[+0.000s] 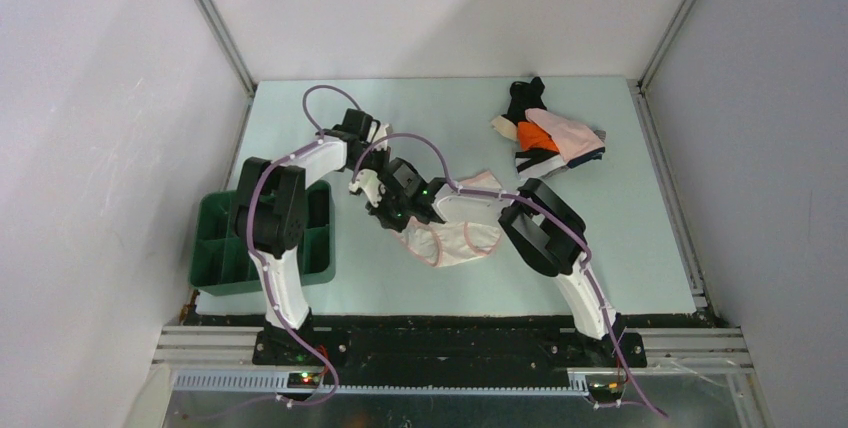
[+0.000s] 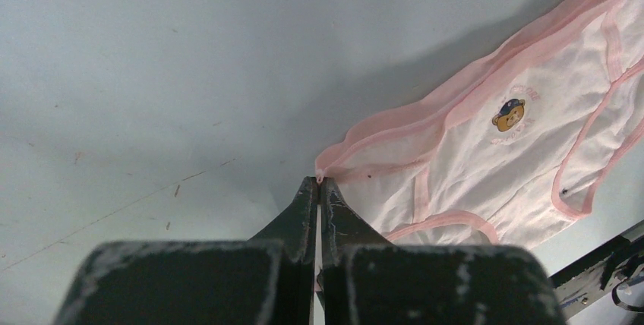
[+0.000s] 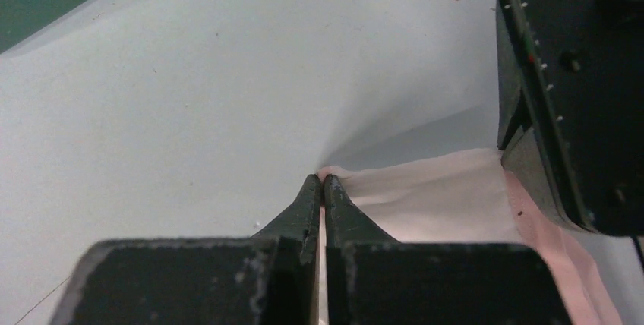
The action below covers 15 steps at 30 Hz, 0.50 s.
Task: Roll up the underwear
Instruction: Fold the underwear at the center of the board.
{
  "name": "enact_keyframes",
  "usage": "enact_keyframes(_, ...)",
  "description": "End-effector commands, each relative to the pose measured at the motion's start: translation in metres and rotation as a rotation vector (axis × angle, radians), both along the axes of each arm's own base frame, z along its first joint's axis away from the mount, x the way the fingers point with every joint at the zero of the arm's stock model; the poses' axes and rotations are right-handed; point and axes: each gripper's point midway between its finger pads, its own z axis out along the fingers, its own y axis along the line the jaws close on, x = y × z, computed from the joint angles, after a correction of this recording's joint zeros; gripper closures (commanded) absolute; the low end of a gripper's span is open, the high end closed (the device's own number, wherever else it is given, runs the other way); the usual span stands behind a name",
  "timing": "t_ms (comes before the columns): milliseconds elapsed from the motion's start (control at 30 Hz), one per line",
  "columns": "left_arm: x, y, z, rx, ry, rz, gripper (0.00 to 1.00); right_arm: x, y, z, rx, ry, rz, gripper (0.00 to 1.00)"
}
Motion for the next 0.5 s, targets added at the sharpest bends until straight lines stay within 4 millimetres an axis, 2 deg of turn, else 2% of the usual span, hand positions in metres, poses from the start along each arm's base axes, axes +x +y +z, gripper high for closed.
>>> enact_keyframes(0, 0.014, 0.004, 0.022, -0.020, -0.046, 0.031, 1.00, -0.001, 0.001, -0.003, -0.023, 0.031, -0.019, 1.00)
enact_keyframes(67, 0.018, 0.009, 0.030, -0.027, -0.054, 0.052, 1.00, -0.004, 0.009, 0.012, 0.021, 0.057, -0.001, 1.00)
enact_keyframes(167, 0.024, 0.016, 0.042, -0.047, -0.075, 0.089, 1.00, -0.006, 0.022, 0.046, 0.118, 0.126, 0.000, 1.00)
enact_keyframes(200, 0.025, 0.018, 0.048, -0.062, -0.080, 0.093, 1.00, -0.012, 0.027, 0.054, 0.149, 0.171, 0.011, 1.00)
enact_keyframes(300, 0.031, 0.008, 0.067, -0.127, -0.100, 0.077, 1.00, -0.018, 0.034, 0.081, 0.217, 0.226, 0.043, 1.00)
enact_keyframes(400, 0.039, 0.001, 0.082, -0.173, -0.118, 0.079, 1.00, -0.023, 0.030, 0.093, 0.249, 0.292, 0.052, 1.00)
enact_keyframes(467, 0.042, -0.004, 0.088, -0.191, -0.129, 0.073, 1.00, -0.016, 0.020, 0.100, 0.260, 0.308, 0.029, 1.00)
